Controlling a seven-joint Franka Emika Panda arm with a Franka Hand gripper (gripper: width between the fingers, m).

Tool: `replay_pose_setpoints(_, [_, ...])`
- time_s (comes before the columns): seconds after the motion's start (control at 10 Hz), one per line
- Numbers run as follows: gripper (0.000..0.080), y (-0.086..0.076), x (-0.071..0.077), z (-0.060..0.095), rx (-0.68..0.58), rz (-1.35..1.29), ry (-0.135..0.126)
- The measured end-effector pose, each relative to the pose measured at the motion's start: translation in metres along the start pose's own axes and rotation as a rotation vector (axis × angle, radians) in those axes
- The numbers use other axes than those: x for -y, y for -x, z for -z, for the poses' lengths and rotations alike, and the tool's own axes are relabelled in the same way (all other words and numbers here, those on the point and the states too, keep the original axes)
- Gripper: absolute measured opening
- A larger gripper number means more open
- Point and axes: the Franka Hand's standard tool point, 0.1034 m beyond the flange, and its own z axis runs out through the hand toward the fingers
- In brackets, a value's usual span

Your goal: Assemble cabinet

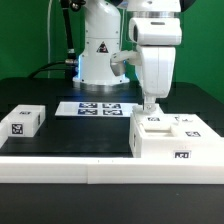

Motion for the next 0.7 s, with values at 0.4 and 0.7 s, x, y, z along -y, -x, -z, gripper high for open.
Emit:
replay_pose_setpoints(0.4, [0.0072,-0.001,-0.012,0.0,-0.001,0.014,0.0])
replay_pose_setpoints(0.7, [0.0072,-0.005,-0.042,0.0,-0.008,0.022,0.009])
